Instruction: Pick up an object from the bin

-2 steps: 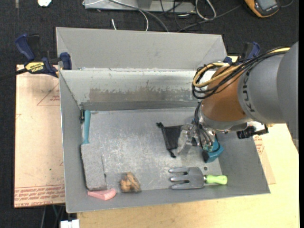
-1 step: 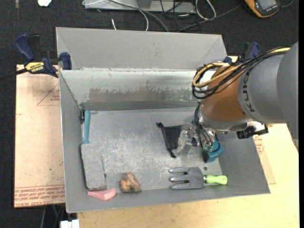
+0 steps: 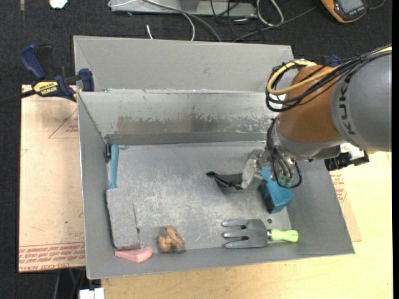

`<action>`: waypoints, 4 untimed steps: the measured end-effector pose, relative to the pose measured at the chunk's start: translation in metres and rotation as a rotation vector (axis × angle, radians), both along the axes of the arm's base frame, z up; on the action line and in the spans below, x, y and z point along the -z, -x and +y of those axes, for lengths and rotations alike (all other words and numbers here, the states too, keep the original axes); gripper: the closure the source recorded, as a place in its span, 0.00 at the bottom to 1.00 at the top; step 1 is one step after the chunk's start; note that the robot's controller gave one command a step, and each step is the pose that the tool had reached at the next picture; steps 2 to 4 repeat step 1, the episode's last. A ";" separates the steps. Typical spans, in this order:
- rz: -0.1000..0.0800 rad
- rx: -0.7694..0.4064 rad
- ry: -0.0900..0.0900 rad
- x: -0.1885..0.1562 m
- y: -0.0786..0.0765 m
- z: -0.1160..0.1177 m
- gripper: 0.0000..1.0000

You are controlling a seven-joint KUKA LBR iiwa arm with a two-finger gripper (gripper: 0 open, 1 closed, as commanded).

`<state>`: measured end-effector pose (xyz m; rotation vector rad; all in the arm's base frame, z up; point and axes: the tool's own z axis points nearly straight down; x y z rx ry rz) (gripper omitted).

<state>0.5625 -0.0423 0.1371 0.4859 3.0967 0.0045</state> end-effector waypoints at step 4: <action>0.001 0.038 -0.001 -0.083 0.000 0.012 1.00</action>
Offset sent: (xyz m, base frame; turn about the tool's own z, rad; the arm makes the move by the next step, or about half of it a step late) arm -0.0110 0.0037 0.0499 -0.0171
